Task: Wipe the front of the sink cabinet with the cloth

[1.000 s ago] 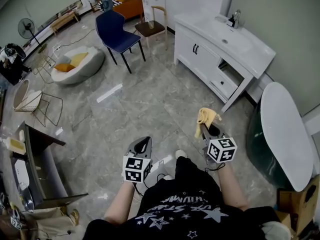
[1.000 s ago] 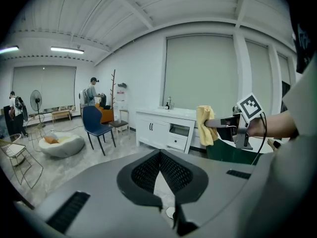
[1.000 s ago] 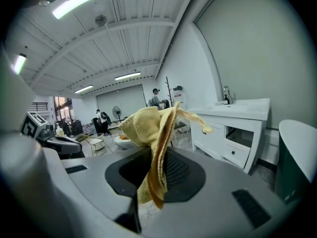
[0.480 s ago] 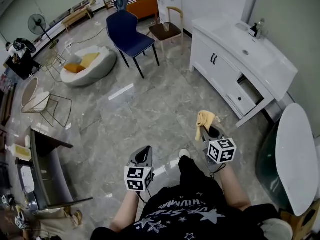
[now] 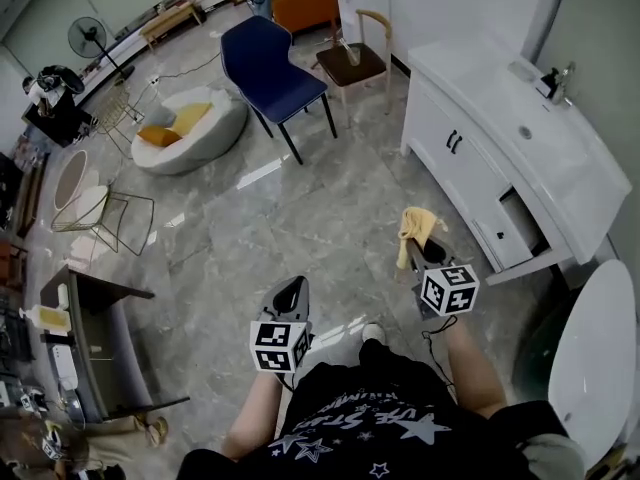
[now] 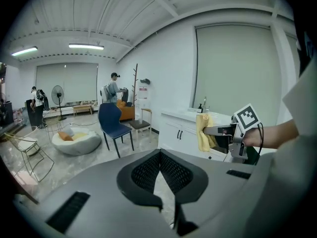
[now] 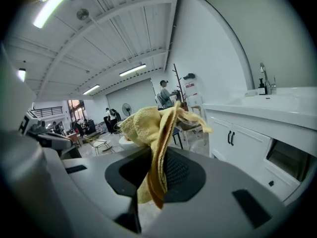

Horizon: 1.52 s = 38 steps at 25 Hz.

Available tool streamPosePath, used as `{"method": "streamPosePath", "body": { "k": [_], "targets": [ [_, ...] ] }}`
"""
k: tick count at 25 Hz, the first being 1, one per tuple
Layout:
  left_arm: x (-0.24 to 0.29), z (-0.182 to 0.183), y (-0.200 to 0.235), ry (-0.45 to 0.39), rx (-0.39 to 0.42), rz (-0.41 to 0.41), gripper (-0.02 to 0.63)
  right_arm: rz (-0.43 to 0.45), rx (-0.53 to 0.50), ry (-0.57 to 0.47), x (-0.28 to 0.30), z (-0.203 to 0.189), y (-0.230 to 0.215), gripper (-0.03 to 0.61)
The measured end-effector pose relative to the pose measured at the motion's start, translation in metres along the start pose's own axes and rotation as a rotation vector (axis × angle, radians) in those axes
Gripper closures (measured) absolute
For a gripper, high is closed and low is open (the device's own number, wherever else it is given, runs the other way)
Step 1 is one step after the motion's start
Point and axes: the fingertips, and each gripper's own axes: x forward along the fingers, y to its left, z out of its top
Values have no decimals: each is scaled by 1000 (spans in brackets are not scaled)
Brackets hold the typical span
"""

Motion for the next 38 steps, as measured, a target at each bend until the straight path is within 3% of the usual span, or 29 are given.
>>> {"method": "streamPosePath", "body": {
  "k": [7, 13, 18, 21, 26, 30, 38],
  "targets": [
    [48, 23, 11, 1, -18, -8, 597, -17, 31, 30, 40, 4, -30, 499],
    [89, 40, 52, 10, -22, -23, 597, -68, 38, 26, 72, 17, -39, 499],
    [157, 56, 103, 34, -4, -130, 597, -196, 43, 24, 114, 28, -56, 499],
    [203, 73, 142, 55, 21, -207, 597, -307, 109, 8, 148, 35, -62, 499],
    [269, 125, 211, 59, 71, -336, 597, -450, 226, -38, 215, 66, -51, 499],
    [311, 152, 258, 84, 108, -428, 597, -571, 217, -38, 253, 90, -33, 499],
    [373, 182, 289, 98, 194, -574, 597, -702, 266, -51, 294, 102, -13, 498]
  ]
}}
